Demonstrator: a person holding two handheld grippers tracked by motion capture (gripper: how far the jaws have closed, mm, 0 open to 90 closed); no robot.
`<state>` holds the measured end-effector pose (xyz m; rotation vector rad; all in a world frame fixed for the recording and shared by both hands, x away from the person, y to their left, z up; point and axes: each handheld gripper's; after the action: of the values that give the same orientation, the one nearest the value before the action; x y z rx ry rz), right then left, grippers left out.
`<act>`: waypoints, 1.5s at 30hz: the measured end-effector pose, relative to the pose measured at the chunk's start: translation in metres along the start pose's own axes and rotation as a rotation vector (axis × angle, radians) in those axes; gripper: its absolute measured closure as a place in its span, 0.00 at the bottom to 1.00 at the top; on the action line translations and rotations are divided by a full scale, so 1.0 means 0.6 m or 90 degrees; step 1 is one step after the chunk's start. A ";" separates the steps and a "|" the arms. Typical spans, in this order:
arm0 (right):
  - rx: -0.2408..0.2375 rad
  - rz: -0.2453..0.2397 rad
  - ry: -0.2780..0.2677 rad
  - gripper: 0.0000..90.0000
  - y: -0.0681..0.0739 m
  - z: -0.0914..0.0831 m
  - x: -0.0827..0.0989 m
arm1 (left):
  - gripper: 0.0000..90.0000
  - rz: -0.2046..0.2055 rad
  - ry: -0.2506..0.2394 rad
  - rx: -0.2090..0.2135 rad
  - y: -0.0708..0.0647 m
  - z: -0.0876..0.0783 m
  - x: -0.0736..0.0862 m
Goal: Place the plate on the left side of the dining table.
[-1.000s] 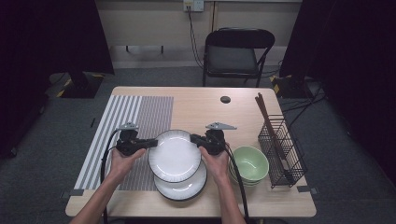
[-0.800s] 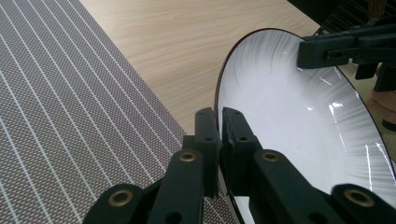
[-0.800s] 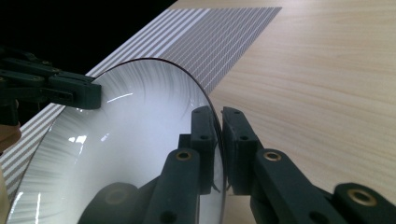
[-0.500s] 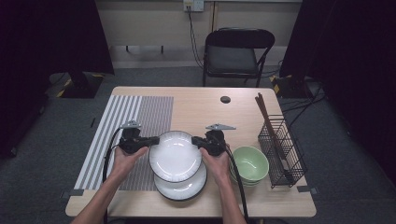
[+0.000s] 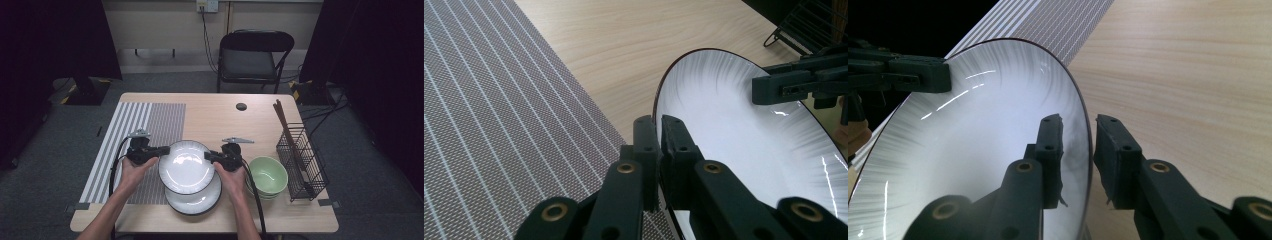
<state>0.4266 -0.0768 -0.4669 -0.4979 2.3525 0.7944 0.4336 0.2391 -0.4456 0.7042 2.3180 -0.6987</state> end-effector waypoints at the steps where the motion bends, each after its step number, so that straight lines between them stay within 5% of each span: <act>1: -0.002 0.000 0.004 0.82 -0.001 0.001 0.001 | 0.96 0.000 -0.001 -0.002 0.001 -0.001 0.000; 11: -0.028 0.012 0.007 0.90 -0.002 0.008 0.001 | 0.95 0.009 0.003 -0.013 0.001 -0.004 0.001; 18: -0.021 0.010 -0.001 0.92 -0.001 0.005 0.000 | 0.75 0.005 0.017 -0.031 0.002 -0.013 0.010; 24: -0.016 0.006 -0.008 0.94 0.000 0.004 -0.001 | 0.63 -0.018 0.006 -0.010 0.009 -0.034 0.023; 35: -0.010 -0.004 -0.012 0.94 0.001 0.003 -0.001 | 0.64 -0.029 0.022 -0.011 -0.006 -0.041 0.047; 39: -0.010 -0.005 -0.015 0.94 0.000 0.003 -0.001 | 0.76 -0.016 0.024 0.008 -0.008 -0.035 0.044; 45: -0.002 -0.012 -0.023 0.94 0.004 0.001 -0.001 | 0.86 -0.015 0.017 -0.011 -0.010 -0.030 0.036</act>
<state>0.4260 -0.0747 -0.4661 -0.5016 2.3103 0.7921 0.4081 0.2526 -0.4466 0.6846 2.3577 -0.6826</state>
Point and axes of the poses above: each handheld gripper's, and its own axes: z roughly forward along the jaws, x roughly out of its underside, y roughly to its left, and after that the axes turned 10 degrees about y, right-handed
